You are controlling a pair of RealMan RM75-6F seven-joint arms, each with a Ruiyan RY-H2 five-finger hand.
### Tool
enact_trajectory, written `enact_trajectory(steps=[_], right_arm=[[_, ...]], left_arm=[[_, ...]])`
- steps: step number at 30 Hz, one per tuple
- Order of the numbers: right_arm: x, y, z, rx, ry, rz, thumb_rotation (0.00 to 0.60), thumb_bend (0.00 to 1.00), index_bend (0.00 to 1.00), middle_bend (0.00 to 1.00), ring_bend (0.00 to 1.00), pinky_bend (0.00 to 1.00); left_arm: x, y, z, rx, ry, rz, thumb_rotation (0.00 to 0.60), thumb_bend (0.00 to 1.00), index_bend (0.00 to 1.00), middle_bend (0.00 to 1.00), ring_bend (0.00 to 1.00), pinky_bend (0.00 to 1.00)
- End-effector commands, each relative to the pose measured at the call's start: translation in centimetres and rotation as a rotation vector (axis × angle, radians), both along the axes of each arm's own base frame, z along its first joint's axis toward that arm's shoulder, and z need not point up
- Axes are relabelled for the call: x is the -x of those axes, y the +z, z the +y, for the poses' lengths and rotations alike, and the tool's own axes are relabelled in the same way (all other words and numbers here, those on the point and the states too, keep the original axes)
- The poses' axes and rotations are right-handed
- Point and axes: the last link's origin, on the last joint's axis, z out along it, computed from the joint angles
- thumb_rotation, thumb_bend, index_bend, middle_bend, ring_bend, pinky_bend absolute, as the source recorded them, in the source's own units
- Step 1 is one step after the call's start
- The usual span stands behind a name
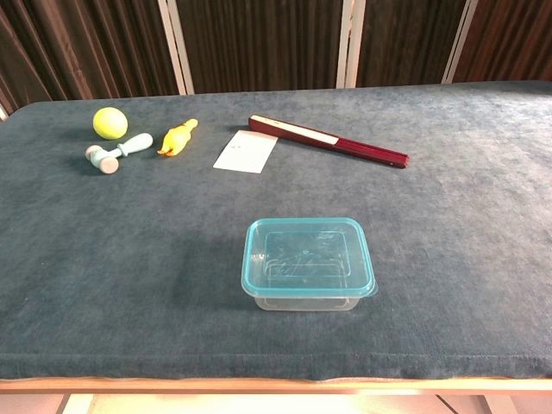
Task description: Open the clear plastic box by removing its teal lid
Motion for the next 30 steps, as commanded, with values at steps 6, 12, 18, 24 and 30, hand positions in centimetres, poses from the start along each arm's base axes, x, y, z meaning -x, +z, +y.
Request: enact_trajectory(steps=[6, 12, 18, 24, 30], right_arm=[[-0.5, -0.7, -0.1, -0.031, 0.020, 0.010, 0.600, 0.24, 0.00, 0.00, 0.00, 0.00], [-0.8, -1.8, -0.4, -0.102, 0.041, 0.025, 0.600, 0.24, 0.00, 0.00, 0.00, 0.00], [-1.2, -2.0, -0.3, -0.136, 0.064, 0.003, 0.600, 0.24, 0.00, 0.00, 0.00, 0.00], [-1.3, -1.1, -0.1, -0.121, 0.078, -0.028, 0.600, 0.24, 0.00, 0.00, 0.00, 0.00], [-0.9, 0.0, 0.0, -0.116, 0.079, -0.070, 0.600, 0.24, 0.00, 0.00, 0.00, 0.00]], left_arm=[[-1.5, -1.9, 0.8, 0.054, -0.124, -0.135, 0.600, 0.31, 0.00, 0.00, 0.00, 0.00], [-5.1, -6.2, 3.3, 0.214, -0.292, -0.256, 0.600, 0.29, 0.00, 0.00, 0.00, 0.00], [-9.5, -11.2, 5.3, 0.351, -0.354, -0.251, 0.600, 0.27, 0.00, 0.00, 0.00, 0.00], [-11.8, -14.2, 6.9, 0.469, -0.339, -0.261, 0.600, 0.25, 0.00, 0.00, 0.00, 0.00], [-15.1, -17.4, 8.5, 0.526, -0.327, -0.322, 0.600, 0.24, 0.00, 0.00, 0.00, 0.00]])
